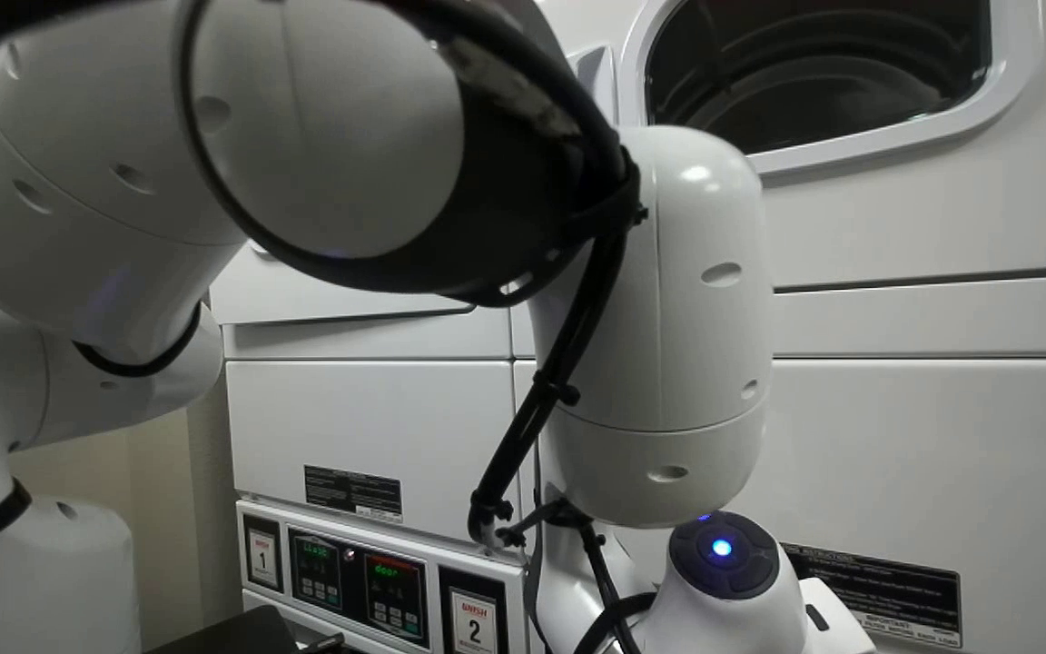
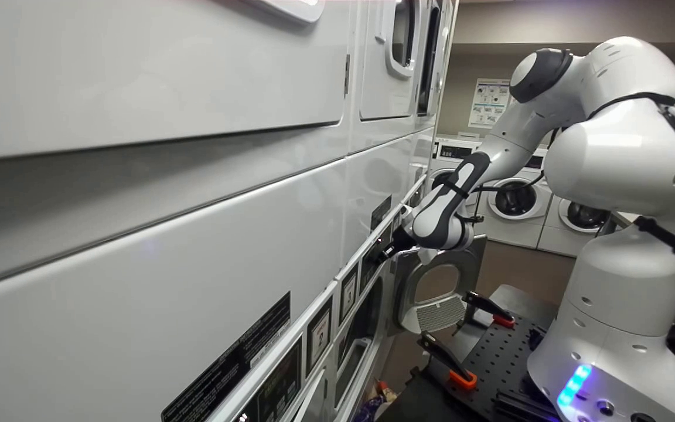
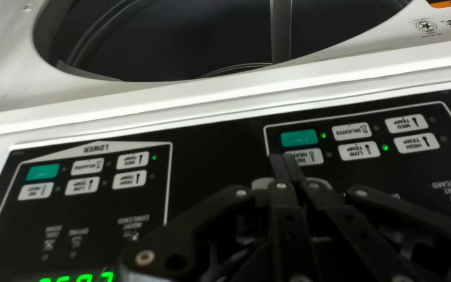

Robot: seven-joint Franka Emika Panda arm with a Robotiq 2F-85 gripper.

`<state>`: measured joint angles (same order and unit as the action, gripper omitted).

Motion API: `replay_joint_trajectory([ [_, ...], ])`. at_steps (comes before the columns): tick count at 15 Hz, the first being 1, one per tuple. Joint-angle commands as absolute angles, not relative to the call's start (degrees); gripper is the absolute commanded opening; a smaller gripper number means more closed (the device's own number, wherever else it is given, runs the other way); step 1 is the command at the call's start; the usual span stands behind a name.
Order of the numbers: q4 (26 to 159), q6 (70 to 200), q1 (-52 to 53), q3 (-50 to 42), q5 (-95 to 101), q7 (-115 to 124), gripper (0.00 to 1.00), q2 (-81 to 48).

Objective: Turn on the washing machine

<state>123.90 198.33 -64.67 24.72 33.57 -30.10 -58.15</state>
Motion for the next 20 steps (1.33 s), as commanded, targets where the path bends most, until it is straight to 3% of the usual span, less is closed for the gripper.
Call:
replay_joint_trajectory([
  [1,124.0,198.33,-63.5,23.3,36.25,-26.27,0.0,-57.95],
  [9,124.13,189.52,-48.88,11.28,31.17,-21.58,0.0,-53.0],
  [20,122.54,190.42,-48.21,11.47,29.24,-23.48,0.0,-55.96],
])
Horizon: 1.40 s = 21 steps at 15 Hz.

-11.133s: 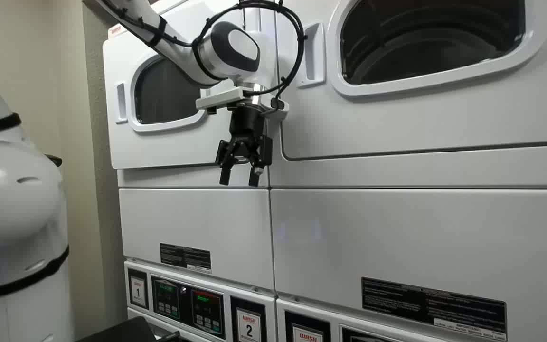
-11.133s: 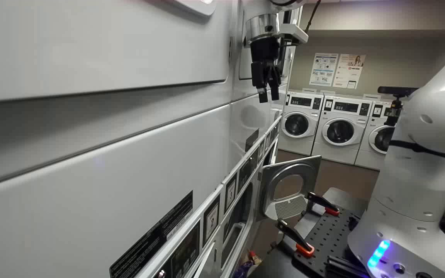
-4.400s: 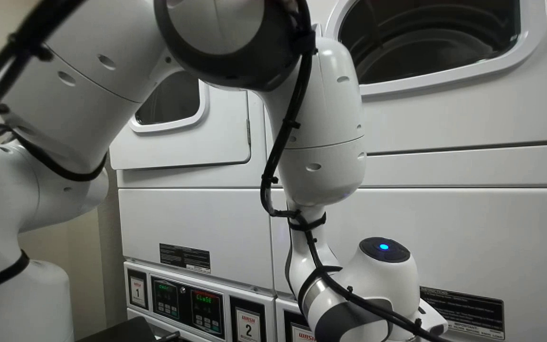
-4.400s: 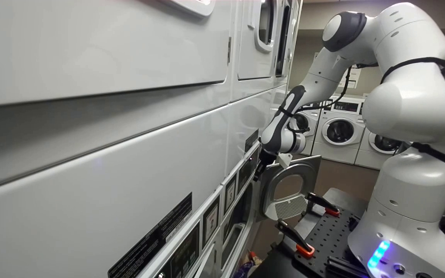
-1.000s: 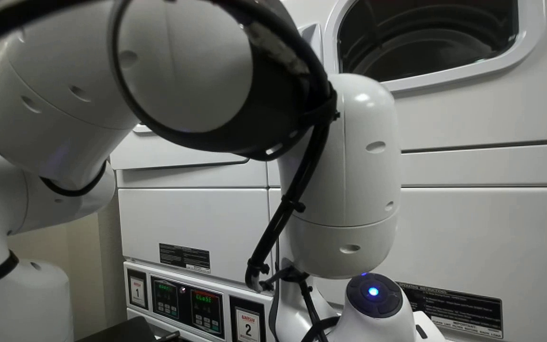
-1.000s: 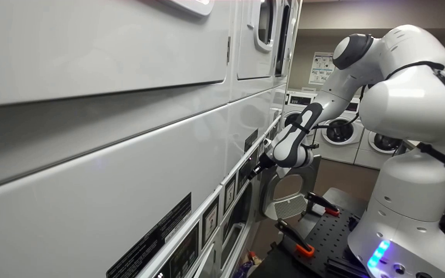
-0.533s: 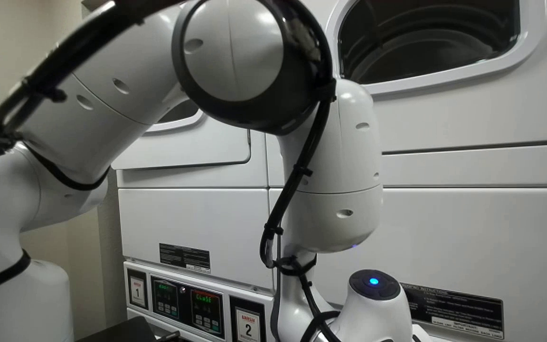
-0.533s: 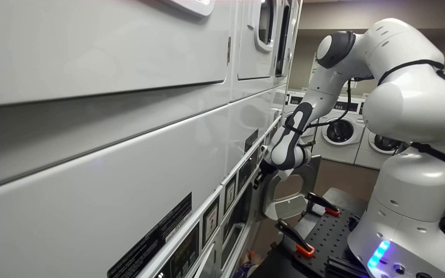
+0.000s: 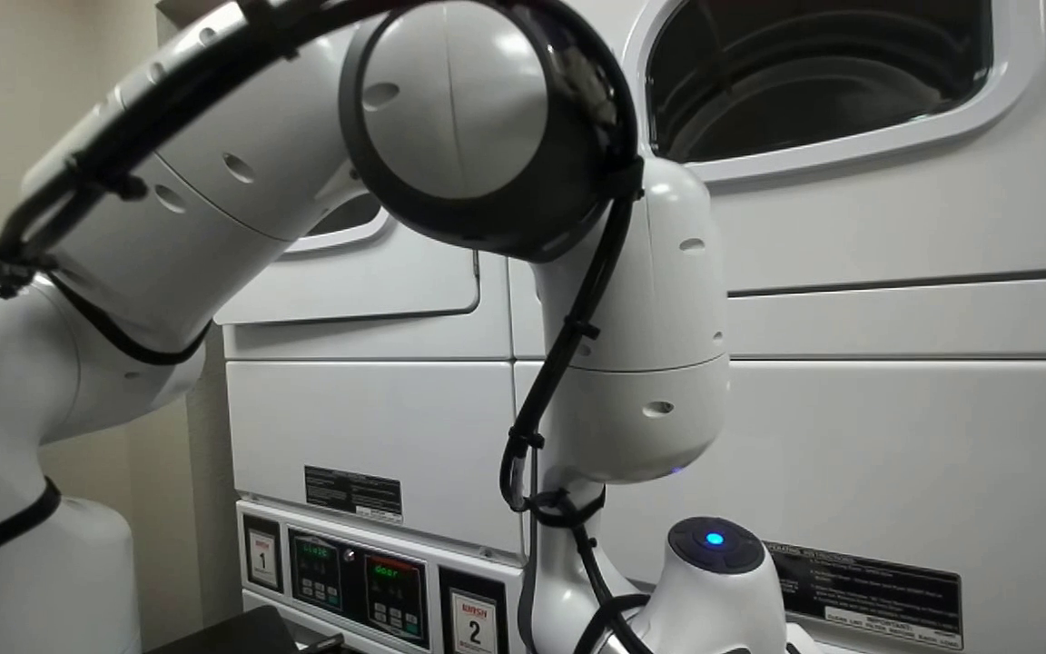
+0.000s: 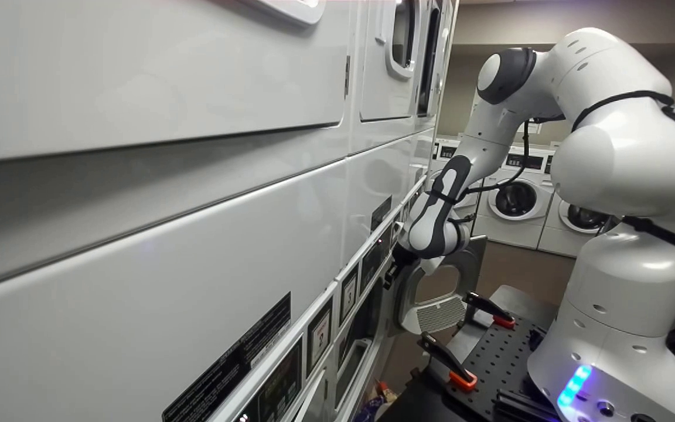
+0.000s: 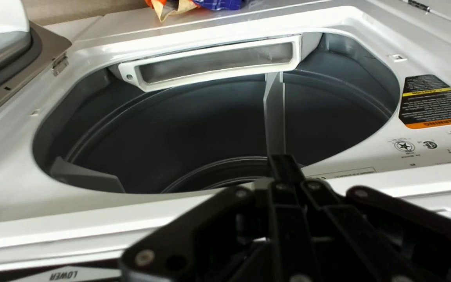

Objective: Turn on the washing machine

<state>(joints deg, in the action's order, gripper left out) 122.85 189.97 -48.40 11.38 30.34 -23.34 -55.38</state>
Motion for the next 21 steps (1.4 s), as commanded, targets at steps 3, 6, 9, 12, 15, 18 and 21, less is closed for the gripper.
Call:
replay_joint_trajectory([
  [3,122.64,191.42,-48.06,11.35,29.15,-23.43,0.0,-56.2],
  [6,122.28,192.34,-47.78,11.19,29.12,-23.2,0.0,-56.48],
  [9,121.84,195.16,-50.23,13.38,30.11,-23.35,0.0,-57.69],
  [12,121.17,202.04,-55.5,18.43,32.86,-21.61,0.0,-61.19],
  [15,119.83,203.27,-62.11,23.28,37.04,-20.92,0.0,-64.65],
  [18,118.12,203.68,-68.65,27.49,41.68,-21.52,0.0,-69.44],
  [21,116.71,200.04,-71.19,28.84,43.64,-23.35,0.0,-71.37],
])
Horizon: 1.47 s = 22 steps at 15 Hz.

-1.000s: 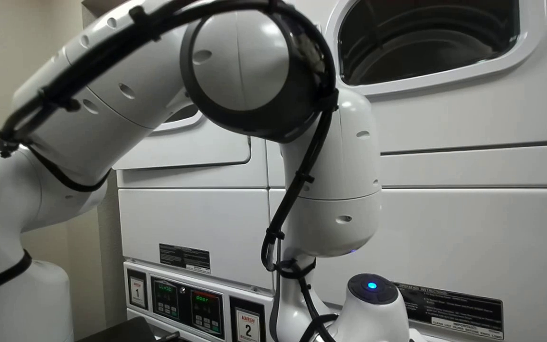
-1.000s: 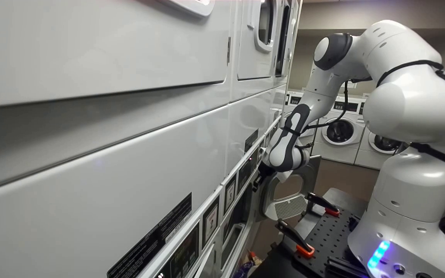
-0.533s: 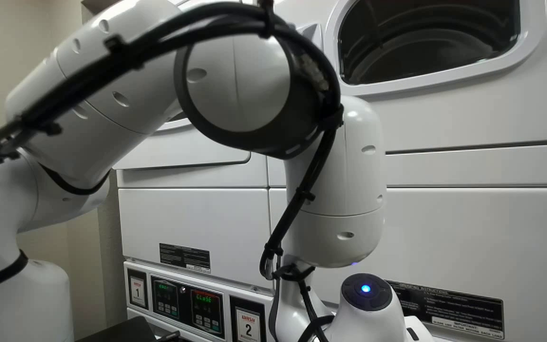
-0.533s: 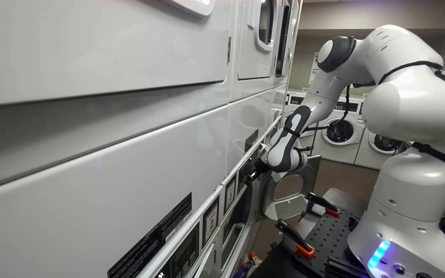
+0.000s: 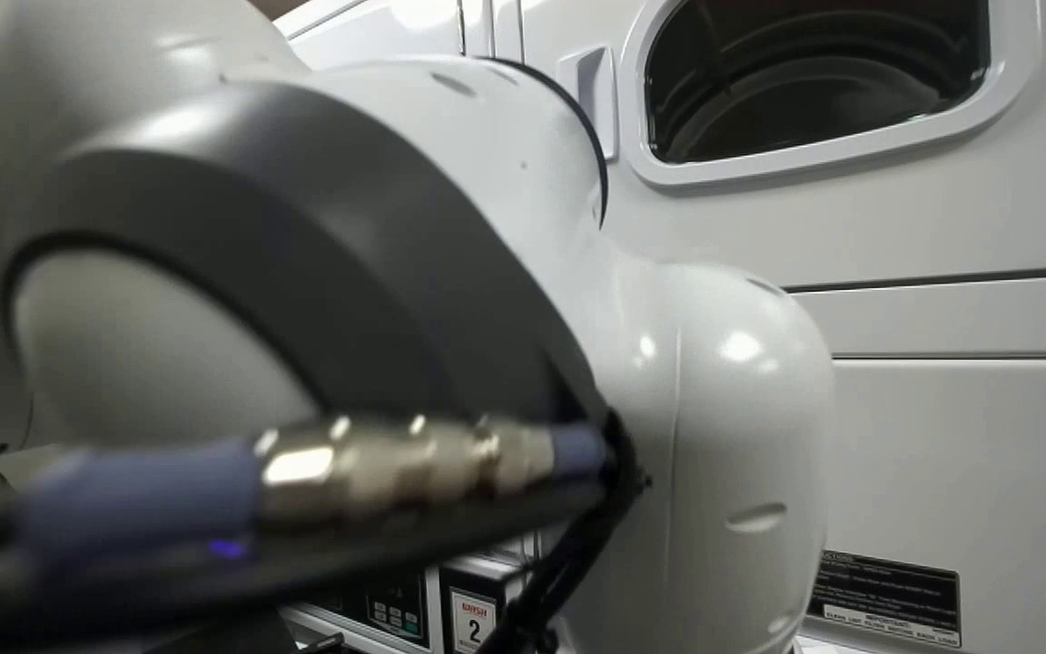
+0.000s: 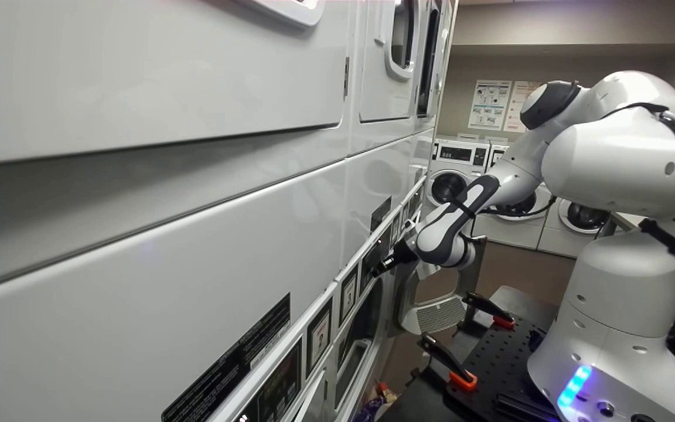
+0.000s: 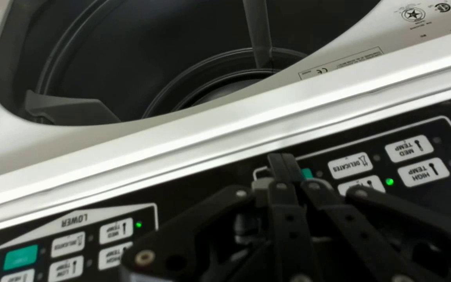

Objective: Turn on the washing machine

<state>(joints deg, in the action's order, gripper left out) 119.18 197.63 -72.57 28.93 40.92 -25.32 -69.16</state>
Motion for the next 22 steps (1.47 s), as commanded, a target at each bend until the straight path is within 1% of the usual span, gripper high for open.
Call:
replay_joint_trajectory([
  [1,115.65,197.98,-71.66,29.06,44.32,-23.36,0.0,-71.57],
  [4,115.11,197.97,-62.8,22.51,40.52,-20.13,0.0,-67.79],
  [10,112.75,195.03,-49.1,12.86,33.57,-16.38,0.0,-64.12],
  [14,112.72,191.09,-41.97,7.7,29.64,-17.44,0.0,-62.29],
  [18,111.39,180.42,-37.92,5.69,26.75,-20.11,0.0,-61.64],
  [22,113.49,171.67,-38.03,6.04,25.05,-25.01,0.0,-58.37],
])
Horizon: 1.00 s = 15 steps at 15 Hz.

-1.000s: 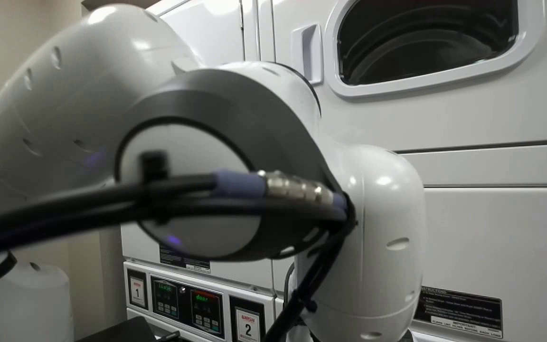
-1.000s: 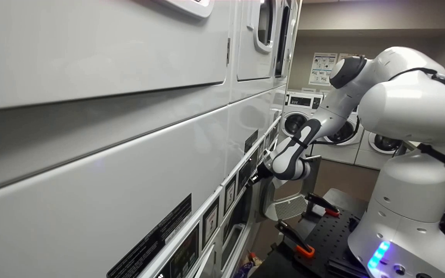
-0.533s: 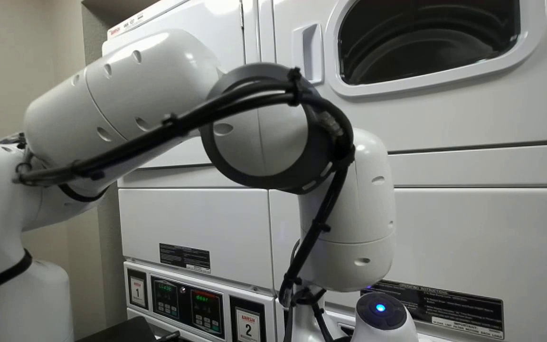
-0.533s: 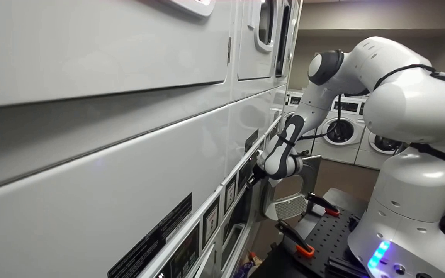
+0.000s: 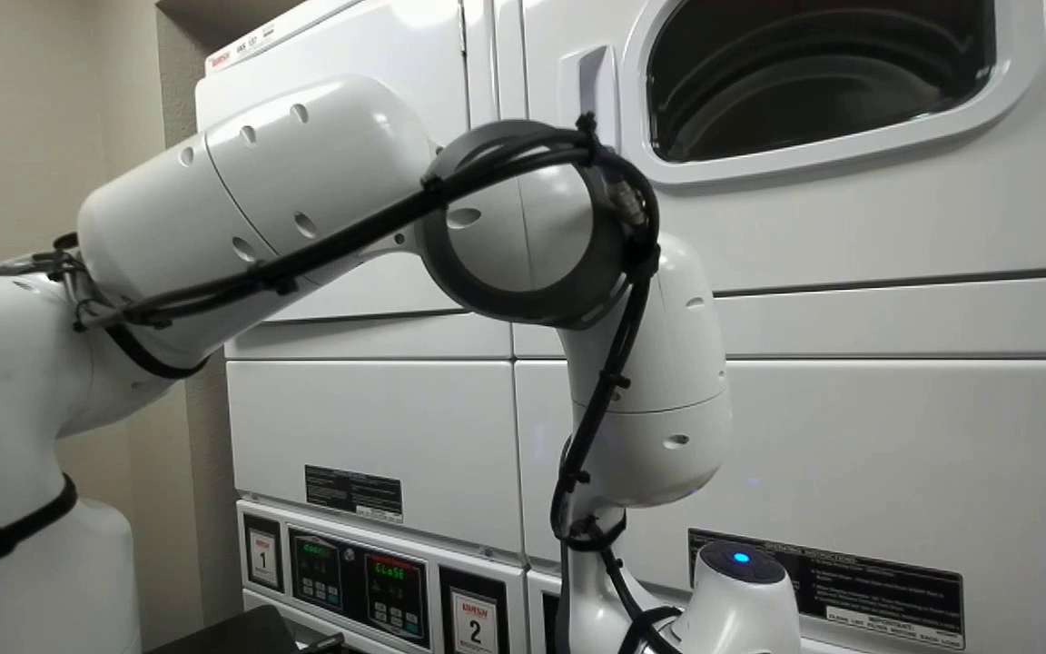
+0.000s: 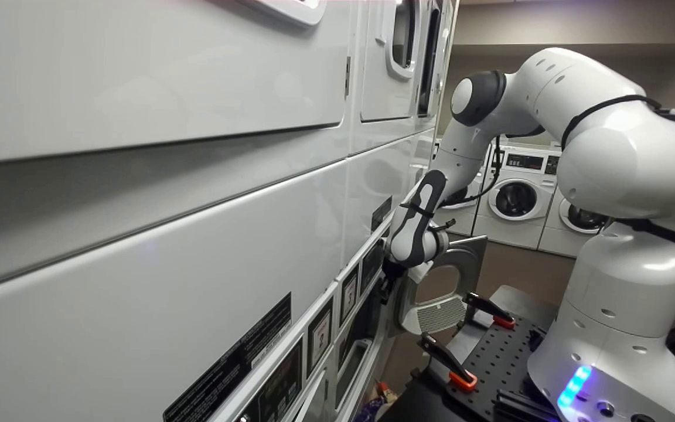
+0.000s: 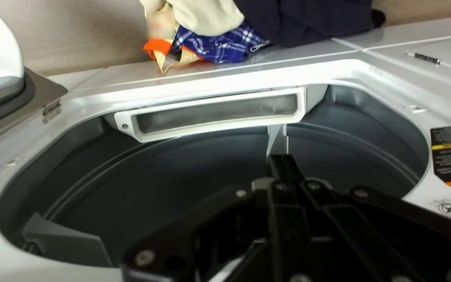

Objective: Turn on the washing machine

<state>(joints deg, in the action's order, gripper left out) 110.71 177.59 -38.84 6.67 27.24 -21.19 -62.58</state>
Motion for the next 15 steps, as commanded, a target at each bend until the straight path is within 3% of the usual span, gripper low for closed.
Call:
replay_joint_trajectory([
  [1,114.53,169.85,-38.71,6.48,24.85,-26.81,0.0,-57.14],
  [6,120.59,164.02,-39.77,6.33,22.69,-33.02,0.0,-49.83],
  [15,134.36,166.54,-39.11,3.05,19.26,-33.47,0.0,-38.76],
])
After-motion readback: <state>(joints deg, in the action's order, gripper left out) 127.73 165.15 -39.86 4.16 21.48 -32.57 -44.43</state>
